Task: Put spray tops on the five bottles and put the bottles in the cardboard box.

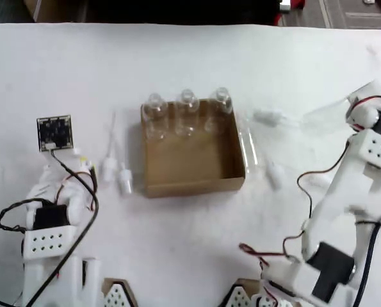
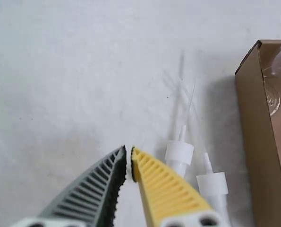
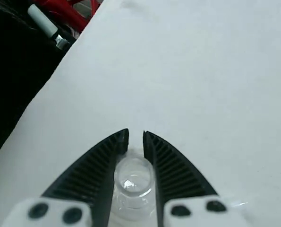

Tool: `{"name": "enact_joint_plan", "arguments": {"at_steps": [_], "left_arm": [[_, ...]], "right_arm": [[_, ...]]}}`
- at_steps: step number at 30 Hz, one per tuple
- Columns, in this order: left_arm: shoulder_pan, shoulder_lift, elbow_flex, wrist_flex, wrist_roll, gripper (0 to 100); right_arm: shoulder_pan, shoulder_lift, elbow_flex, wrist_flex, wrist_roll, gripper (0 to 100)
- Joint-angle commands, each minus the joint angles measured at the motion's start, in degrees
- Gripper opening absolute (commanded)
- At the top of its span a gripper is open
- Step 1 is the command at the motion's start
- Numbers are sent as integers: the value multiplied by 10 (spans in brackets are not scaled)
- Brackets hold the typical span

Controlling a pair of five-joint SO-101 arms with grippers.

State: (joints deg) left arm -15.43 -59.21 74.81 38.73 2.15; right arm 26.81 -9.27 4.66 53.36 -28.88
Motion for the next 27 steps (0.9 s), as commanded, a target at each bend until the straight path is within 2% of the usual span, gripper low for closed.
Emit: {"name": "enact_joint_plan", "arguments": {"at_steps": [1,9,17,20,27], "left_arm": [[5,-9,-4,-14,-8,27],[2,-9,-4,-13,-8,27],[2,-9,-4,-13,-8,27],[2,-9,-4,-14,-8,27],[2,-9,-4,-14,-8,27]], "right_arm": [[-9,-91,-21,26,47,16],[-105,-247,-21,97,125,16],[-273,-394,-18,151,178,16],[-335,-429,14,142,186,16],[-424,-499,131,62,186,16]]}}
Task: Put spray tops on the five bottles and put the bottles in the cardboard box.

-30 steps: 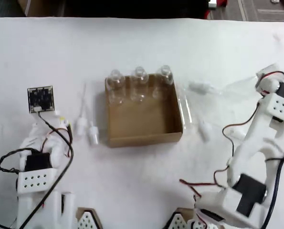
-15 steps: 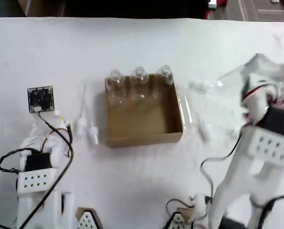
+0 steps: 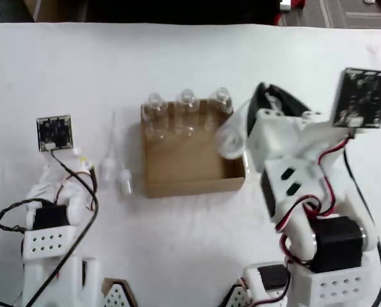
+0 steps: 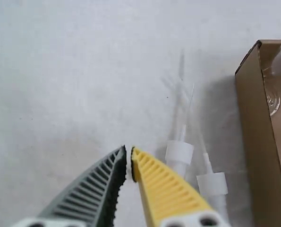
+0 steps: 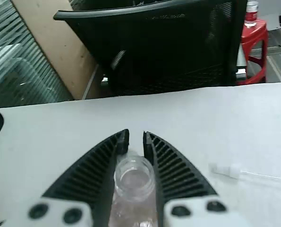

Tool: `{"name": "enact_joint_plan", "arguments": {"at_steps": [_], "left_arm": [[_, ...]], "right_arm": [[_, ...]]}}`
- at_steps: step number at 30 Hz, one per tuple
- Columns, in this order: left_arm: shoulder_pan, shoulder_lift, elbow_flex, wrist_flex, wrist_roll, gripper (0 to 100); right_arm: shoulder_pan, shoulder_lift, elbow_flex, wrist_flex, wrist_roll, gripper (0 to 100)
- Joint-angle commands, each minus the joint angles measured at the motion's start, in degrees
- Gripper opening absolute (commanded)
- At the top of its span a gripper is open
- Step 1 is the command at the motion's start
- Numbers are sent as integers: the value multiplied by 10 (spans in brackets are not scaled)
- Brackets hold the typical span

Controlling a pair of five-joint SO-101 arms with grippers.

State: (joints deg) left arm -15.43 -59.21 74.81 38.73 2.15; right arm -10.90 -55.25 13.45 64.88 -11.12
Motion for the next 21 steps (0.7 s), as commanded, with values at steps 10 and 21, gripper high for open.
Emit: {"name": "enact_joint_plan", "arguments": {"at_steps": [10,21], "left_arm": [[2,-9,-5,-14,-8,27],[1,-9,-8,-15,-8,27]], "right_arm": [[-121,-77,222,-301,11,17],[-264,-83,510,-643,265,16]]}}
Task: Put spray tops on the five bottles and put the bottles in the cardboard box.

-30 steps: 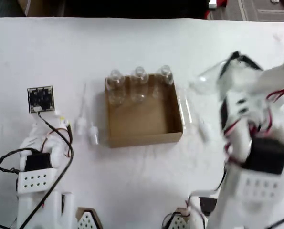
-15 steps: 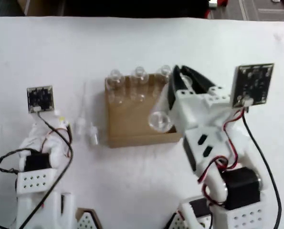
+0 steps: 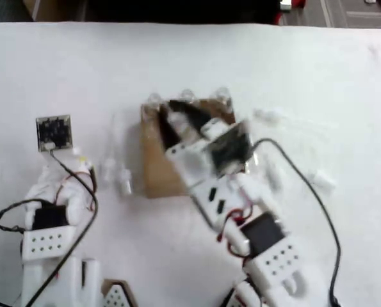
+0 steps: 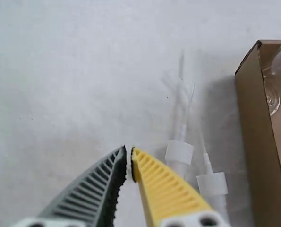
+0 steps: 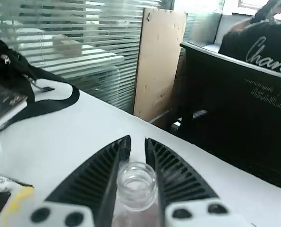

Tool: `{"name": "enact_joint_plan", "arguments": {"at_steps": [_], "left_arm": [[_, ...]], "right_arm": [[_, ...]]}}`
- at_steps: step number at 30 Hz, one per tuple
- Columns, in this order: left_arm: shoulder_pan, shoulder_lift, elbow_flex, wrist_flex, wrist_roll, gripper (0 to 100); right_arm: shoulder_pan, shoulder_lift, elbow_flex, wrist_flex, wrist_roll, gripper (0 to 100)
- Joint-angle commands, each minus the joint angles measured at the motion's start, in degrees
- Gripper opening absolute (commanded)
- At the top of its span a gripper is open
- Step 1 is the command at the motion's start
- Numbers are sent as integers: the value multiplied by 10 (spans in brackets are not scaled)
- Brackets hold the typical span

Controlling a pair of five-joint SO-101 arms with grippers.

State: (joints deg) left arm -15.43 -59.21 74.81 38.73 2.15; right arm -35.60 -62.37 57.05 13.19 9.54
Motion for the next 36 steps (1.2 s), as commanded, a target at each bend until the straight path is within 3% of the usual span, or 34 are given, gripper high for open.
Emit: {"name": "enact_joint_plan", "arguments": {"at_steps": [1,5,14,21,26,36], "left_arm": [[1,-9,-8,-15,-8,27],[1,-9,-8,-24,-8,27],[1,-9,-4,-34,-8,27],[1,-9,-4,-33,-8,27],[1,-9,-4,-34,-8,27],[4,-9,-5,-34,-8,27]], "right_arm": [[-15,-9,94,-156,58,16],[-18,-5,155,-240,57,16],[-18,73,159,-262,52,16],[-8,197,157,-429,-18,16],[-7,279,156,-480,-20,16],[-7,462,156,-691,-17,16]]}}
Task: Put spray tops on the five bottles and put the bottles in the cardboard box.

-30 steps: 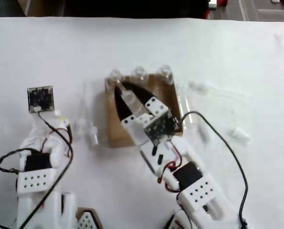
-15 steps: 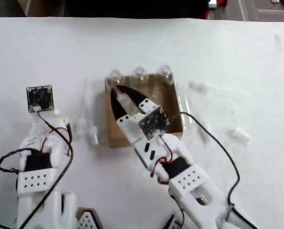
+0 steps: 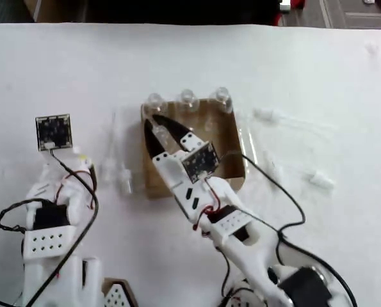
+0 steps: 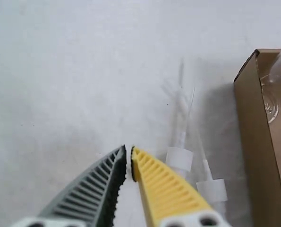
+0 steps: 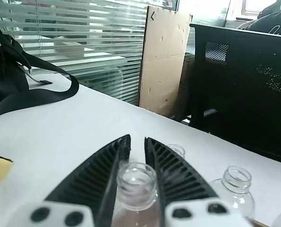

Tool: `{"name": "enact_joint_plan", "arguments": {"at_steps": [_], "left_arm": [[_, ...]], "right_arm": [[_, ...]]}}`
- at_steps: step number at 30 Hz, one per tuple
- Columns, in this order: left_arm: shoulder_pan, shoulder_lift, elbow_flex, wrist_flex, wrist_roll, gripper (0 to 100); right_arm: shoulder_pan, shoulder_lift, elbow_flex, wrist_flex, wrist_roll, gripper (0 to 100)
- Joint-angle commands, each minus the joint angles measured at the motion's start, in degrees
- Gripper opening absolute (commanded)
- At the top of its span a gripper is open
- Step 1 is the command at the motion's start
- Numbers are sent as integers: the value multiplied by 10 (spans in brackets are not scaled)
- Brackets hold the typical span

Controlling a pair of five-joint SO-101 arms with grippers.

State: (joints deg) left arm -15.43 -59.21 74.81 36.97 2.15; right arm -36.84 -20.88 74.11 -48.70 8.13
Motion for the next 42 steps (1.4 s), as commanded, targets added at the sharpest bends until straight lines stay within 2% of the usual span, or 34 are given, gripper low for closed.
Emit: {"name": "enact_joint_plan", "arguments": {"at_steps": [1,6,19,25,33,37,42], "left_arm": [[4,-9,-5,-17,-8,27],[5,-9,-5,-17,-8,27],[5,-9,-4,-17,-8,27],[5,-9,-4,-17,-8,27],[5,-9,-5,-17,-8,27],[5,-9,-5,-18,-8,27],[5,-9,-5,-18,-8,27]], "right_arm": [[5,61,-15,-88,-3,16],[5,116,-15,-139,-2,16],[2,145,-15,-135,-1,21],[2,141,-11,-134,-3,166],[-22,136,-11,-138,-1,162],[-14,56,15,-138,-3,159],[15,-165,92,-95,-4,132]]}}
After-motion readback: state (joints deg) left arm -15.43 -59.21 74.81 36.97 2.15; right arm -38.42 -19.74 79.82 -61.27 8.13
